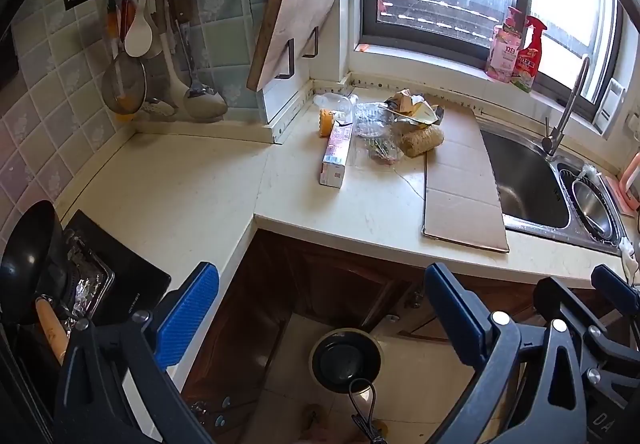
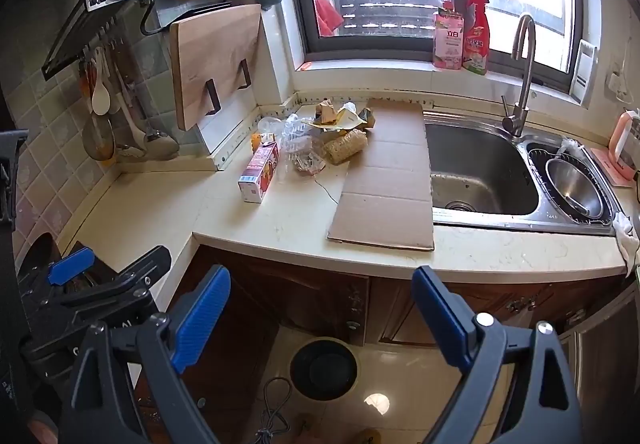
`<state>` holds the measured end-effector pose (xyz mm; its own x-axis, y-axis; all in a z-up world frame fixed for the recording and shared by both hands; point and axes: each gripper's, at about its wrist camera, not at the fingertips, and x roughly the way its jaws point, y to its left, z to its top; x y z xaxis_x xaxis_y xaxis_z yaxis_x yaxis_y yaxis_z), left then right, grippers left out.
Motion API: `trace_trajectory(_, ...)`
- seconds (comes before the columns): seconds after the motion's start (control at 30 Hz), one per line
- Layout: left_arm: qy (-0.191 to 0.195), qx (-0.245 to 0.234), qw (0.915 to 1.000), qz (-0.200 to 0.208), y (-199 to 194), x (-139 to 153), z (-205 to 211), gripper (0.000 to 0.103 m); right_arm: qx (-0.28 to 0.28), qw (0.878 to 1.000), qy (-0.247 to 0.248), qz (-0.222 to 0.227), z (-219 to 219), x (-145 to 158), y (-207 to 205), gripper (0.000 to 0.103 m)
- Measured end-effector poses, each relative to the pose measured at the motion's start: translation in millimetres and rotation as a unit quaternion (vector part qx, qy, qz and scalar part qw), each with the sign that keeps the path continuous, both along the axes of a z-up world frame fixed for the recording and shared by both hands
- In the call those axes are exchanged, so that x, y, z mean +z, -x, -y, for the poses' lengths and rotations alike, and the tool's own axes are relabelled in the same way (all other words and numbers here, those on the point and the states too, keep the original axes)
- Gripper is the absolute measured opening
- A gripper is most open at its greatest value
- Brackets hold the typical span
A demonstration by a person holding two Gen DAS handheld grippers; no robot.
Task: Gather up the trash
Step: 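Move both tools toward the trash pile on the counter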
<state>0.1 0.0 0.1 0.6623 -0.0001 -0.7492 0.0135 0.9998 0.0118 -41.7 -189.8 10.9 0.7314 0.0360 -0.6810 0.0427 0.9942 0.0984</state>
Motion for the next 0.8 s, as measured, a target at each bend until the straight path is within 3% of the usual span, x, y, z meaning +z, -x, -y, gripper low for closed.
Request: trace_trajectory(0.8,0.003,0.001,1.0000,0.002,-2.4,13.1,11.9,0.101,-0.001,1.000,-0.002,0.017,-1.8,7.5,8.8,0.093)
